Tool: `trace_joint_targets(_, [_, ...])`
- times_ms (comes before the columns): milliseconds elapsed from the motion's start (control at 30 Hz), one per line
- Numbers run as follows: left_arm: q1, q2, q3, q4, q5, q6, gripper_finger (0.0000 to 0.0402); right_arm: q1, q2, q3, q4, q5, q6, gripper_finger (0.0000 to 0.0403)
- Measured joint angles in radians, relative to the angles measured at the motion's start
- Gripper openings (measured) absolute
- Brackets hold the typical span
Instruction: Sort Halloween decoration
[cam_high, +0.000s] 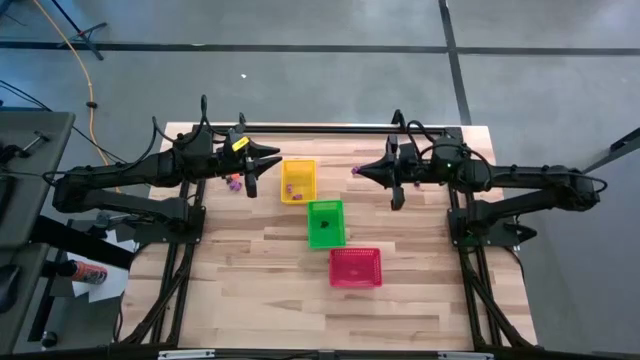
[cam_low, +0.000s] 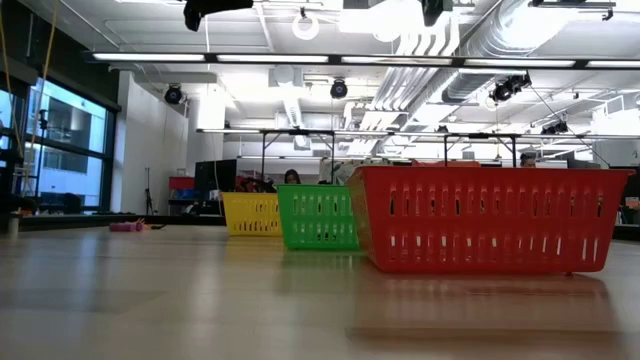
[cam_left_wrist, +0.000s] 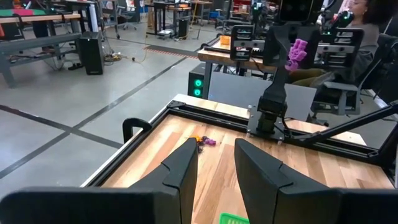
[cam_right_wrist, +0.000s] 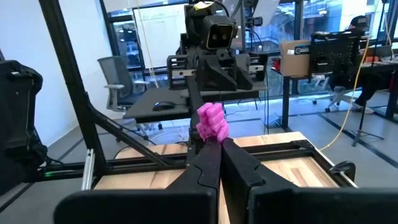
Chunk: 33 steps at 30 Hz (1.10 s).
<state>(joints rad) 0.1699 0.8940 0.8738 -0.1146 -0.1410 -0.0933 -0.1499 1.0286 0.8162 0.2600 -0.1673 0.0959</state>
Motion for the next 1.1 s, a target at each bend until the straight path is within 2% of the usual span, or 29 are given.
trace_joint_targets(267, [0.0,0.0,0.0,0.001,0.0,0.0,0.0097,-0.001,0.007,0.0,0.002,0.0,0.001,0.0])
trace_joint_targets(433, [0.0,0.0,0.0,0.057,0.0,-0.011,0.0097,-0.021,0.081,0.001,0.0,0.034,0.04,0.0])
trace_joint_targets(667, [0.0,0.0,0.0,0.158,0.0,-0.01,0.0097,-0.066,0.346,0.049,0.035,0.038,0.176,0.0])
trace_joint_targets(867, [0.0,0.0,0.0,0.211,0.0,-0.013,0.0097,-0.086,0.601,0.223,-0.036,0.041,0.195,0.0])
trace_joint_targets(1100, [0.0,0.0,0.0,0.225,0.0,-0.124,0.0097,-0.086,0.855,0.466,-0.21,0.046,0.192,0.0])
